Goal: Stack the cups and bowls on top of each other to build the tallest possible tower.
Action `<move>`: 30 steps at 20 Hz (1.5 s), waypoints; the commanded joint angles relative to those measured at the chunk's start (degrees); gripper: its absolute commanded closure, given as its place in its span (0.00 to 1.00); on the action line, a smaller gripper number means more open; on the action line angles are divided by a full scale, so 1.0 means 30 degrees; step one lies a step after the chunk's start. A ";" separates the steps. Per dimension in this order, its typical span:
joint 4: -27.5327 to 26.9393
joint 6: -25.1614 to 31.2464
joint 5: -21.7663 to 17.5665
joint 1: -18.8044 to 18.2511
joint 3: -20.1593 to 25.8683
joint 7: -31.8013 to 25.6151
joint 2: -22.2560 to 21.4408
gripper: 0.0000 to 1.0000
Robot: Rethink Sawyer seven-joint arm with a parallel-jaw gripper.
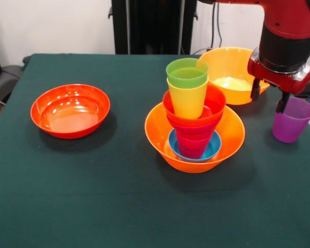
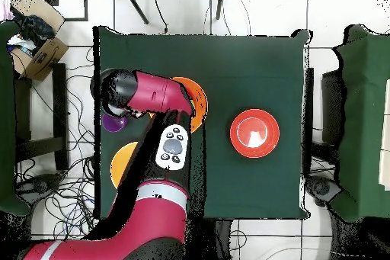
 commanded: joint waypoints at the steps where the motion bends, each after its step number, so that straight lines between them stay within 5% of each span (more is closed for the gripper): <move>1: 0.0026 -0.2139 -0.2685 0.0373 -0.0402 0.0309 -0.0614 0.00; 9: -0.1288 -0.0708 -0.3040 -0.0849 0.0248 -0.0583 -0.0143 0.00; 30: -0.2367 0.1588 -0.2685 -0.0923 0.2057 -0.0829 0.0261 0.00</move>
